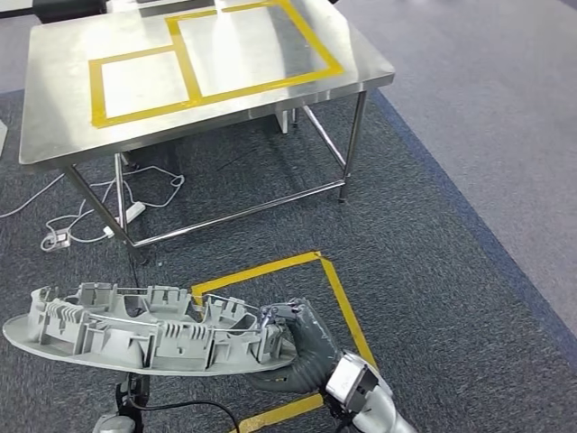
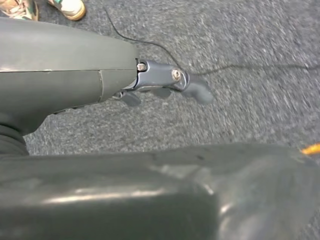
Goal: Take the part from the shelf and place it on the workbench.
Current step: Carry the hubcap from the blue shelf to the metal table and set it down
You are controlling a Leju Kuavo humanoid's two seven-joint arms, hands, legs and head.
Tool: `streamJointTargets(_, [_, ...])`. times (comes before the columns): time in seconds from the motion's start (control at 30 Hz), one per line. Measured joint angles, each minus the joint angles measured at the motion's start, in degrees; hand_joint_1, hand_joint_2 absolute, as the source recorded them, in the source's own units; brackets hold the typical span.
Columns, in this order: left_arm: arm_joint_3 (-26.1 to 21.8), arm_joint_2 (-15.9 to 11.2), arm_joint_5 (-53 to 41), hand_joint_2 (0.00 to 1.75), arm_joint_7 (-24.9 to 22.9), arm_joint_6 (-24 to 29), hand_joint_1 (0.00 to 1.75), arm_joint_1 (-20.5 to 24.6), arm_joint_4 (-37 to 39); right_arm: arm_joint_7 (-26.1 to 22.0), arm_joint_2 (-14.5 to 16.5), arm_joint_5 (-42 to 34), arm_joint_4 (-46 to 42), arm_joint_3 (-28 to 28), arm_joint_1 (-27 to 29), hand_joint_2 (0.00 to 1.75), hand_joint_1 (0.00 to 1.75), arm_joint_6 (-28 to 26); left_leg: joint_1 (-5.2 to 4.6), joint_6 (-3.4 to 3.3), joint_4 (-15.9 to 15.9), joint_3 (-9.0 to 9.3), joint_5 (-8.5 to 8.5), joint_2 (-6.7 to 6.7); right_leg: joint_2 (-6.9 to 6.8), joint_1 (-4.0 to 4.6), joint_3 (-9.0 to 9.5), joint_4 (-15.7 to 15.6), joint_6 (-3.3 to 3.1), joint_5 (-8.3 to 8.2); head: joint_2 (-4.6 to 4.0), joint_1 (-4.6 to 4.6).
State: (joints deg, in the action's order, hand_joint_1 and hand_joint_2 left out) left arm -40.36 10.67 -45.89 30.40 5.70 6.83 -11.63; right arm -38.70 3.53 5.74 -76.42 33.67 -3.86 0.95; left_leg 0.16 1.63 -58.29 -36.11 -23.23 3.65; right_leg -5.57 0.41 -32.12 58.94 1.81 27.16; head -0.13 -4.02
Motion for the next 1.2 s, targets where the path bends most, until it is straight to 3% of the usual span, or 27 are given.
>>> streamJointTargets(0.07, [-0.02,0.01,0.03,0.00,0.00,0.03,0.00,-0.28,0.00,0.01,0.01,0.02,-0.01,0.11,-0.09,1.75,1.75,0.02,0.15,-0.97,0.02,-0.09,0.00,-1.33,-0.53,-0.06,0.31,0.00,0.46,0.46,-0.01,0.13])
streamJointTargets(0.13, [-0.04,-0.10,0.07,0.00,0.00,0.09,0.00,-0.34,0.00,-0.01,0.02,0.01,-0.02,0.22,-0.16,1.75,1.75,-0.02,0.38,-1.79,0.11,0.01,0.09,-2.68,1.80,-0.35,-0.85,2.96,0.99,2.51,-0.01,0.33])
streamJointTargets(0.2, [-0.04,-0.16,0.08,0.00,0.00,0.07,0.00,-0.26,0.00,-0.03,0.00,-0.02,0.01,0.28,-0.12,1.75,1.75,-0.04,0.44,-2.35,0.13,-0.01,0.14,-4.05,4.66,-0.49,-4.39,10.33,1.19,6.01,-0.01,0.65])
streamJointTargets(0.23, [-0.04,-0.16,0.09,0.00,0.00,0.04,0.00,-0.27,0.00,-0.03,0.00,-0.03,0.07,0.28,-0.06,1.75,1.75,-0.04,0.41,-2.46,0.13,-0.04,0.16,-4.81,5.17,-0.49,-6.37,14.05,1.17,7.31,-0.01,0.73])
streamJointTargets(0.27, [-0.03,-0.18,0.09,0.00,0.00,0.02,0.00,-0.33,0.00,-0.01,-0.01,-0.02,0.14,0.29,-0.04,1.75,1.75,-0.04,0.38,-2.50,0.12,-0.04,0.18,-5.56,5.37,-0.48,-7.78,16.39,1.11,7.75,-0.01,0.76])
streamJointTargets(0.3, [-0.03,-0.21,0.10,0.00,0.00,0.02,0.00,-0.38,0.00,0.01,-0.01,-0.02,0.21,0.30,-0.02,1.75,1.75,-0.03,0.36,-2.50,0.11,-0.01,0.19,-6.37,5.47,-0.47,-8.19,16.54,0.98,6.95,-0.01,0.75])
streamJointTargets(0.37, [-0.03,-0.24,0.10,0.00,0.00,0.02,0.00,-0.39,0.00,0.01,-0.01,-0.02,0.29,0.30,-0.05,1.75,1.75,-0.03,0.39,-2.42,0.10,0.09,0.24,-7.94,6.40,-0.52,-5.83,10.66,0.59,2.83,-0.01,0.75])
streamJointTargets(0.43, [-0.03,-0.20,0.10,0.00,0.00,0.02,0.00,-0.30,0.00,-0.01,-0.01,-0.02,0.33,0.31,-0.12,1.75,1.75,-0.03,0.36,-2.06,-0.05,-0.10,0.37,-9.34,9.16,-0.85,-2.53,3.36,0.28,-0.17,-0.01,0.73])
streamJointTargets(0.5, [-0.03,-0.18,0.10,0.00,0.00,0.01,0.00,-0.28,0.00,-0.03,0.00,-0.02,0.36,0.32,-0.15,1.75,1.75,-0.03,0.54,-1.29,-0.03,-0.64,0.73,-10.43,10.70,-0.91,-1.33,0.72,0.19,-0.50,-0.01,0.69])
streamJointTargets(0.53, [-0.03,-0.19,0.10,0.00,0.00,0.00,0.00,-0.33,0.00,-0.03,0.01,-0.02,0.37,0.33,-0.16,1.75,1.75,-0.03,0.73,-0.88,0.08,-0.87,0.96,-10.94,10.28,-0.82,-1.20,0.52,0.09,-0.60,-0.01,0.68])
streamJointTargets(0.57, [-0.03,-0.25,0.10,0.00,0.00,0.00,0.00,-0.44,0.00,-0.01,0.03,-0.01,0.38,0.33,-0.17,1.75,1.75,-0.03,0.86,-0.52,0.12,-1.04,1.06,-11.03,9.70,-0.81,-1.19,0.37,-0.17,-0.79,-0.01,0.70])
streamJointTargets(0.63, [-0.03,-0.27,0.10,0.00,0.00,-0.01,0.00,-0.49,0.00,0.01,0.09,-0.01,0.37,0.35,-0.19,1.75,1.75,-0.03,0.68,0.07,-1.59,-1.97,-0.20,-8.93,8.42,-1.00,-0.93,-0.08,-0.79,-1.13,0.00,0.30])
streamJointTargets(0.7, [-0.01,-0.20,0.06,0.00,0.00,-0.02,0.00,-0.29,0.00,-0.04,0.14,-0.03,0.37,0.36,-0.16,1.75,1.75,-0.06,0.47,0.57,-7.24,-4.61,-3.47,-5.78,7.12,-1.02,-0.77,-0.27,-1.15,-1.18,0.00,-0.09])
streamJointTargets(0.77, [0.00,-0.18,-0.05,0.00,0.00,-0.02,0.00,-0.21,0.00,-0.06,0.15,0.01,0.39,0.34,-0.09,1.75,1.75,-0.27,0.62,0.92,-13.59,-7.38,-5.91,-4.64,5.89,-0.96,-0.78,-0.27,-1.26,-1.10,0.00,-0.11])
streamJointTargets(0.8, [-0.01,-0.22,-0.12,0.00,0.01,-0.02,0.00,-0.25,0.00,-0.07,0.15,0.06,0.40,0.34,-0.05,1.75,1.75,-0.44,0.71,1.03,-14.78,-7.76,-5.88,-4.44,5.40,-0.95,-0.78,-0.26,-1.27,-1.06,-0.01,-0.13])
streamJointTargets(0.83, [-0.01,-0.27,-0.21,0.00,0.02,-0.02,0.00,-0.30,0.00,-0.07,0.15,0.12,0.40,0.34,-0.03,1.75,1.75,-0.60,0.80,1.07,-13.38,-6.85,-4.69,-4.40,5.10,-0.98,-0.76,-0.25,-1.23,-1.02,-0.01,-0.14])
streamJointTargets(0.9, [-0.01,-0.37,-0.31,0.00,0.10,-0.02,0.00,-0.27,0.00,-0.12,0.15,0.21,0.40,0.38,-0.04,1.75,1.75,-0.79,0.85,1.13,-6.31,-2.73,-1.49,-4.03,4.74,-0.95,-0.63,-0.19,-0.87,-0.85,-0.01,-0.15])
streamJointTargets(0.97, [0.02,-0.34,-0.34,0.00,0.18,-0.02,0.00,-0.18,0.00,-0.17,0.15,0.24,0.39,0.41,-0.07,1.75,1.75,-0.87,0.82,0.67,-0.76,0.28,-0.14,-3.68,4.60,-0.64,-0.68,0.02,-0.31,-0.60,-0.01,-0.10])
streamJointTargets(1.0, [0.03,-0.25,-0.35,0.00,0.19,-0.02,0.00,-0.19,0.00,-0.18,0.15,0.24,0.38,0.42,-0.06,1.75,1.75,-0.92,0.80,0.43,0.14,0.69,-0.26,-3.61,4.58,-0.43,-0.75,0.06,-0.37,-0.57,-0.01,-0.07])
streamJointTargets(1.1, [0.03,-0.14,-0.36,0.00,0.20,-0.02,0.00,-0.37,0.00,-0.22,0.15,0.23,0.38,0.45,-0.06,1.75,1.75,-1.00,0.76,0.01,0.40,0.63,-0.18,-3.71,4.54,-0.23,-0.59,-0.26,-1.47,-0.78,-0.01,0.08])
streamJointTargets(1.2, [0.12,-0.17,-0.52,0.00,0.45,-0.02,0.00,-0.37,0.00,-0.24,0.15,0.22,0.38,0.51,-0.10,1.75,1.75,-1.02,0.59,-0.50,0.38,0.62,-0.23,-3.75,4.44,-0.30,-0.35,-0.74,-1.37,-1.01,-0.01,0.12])
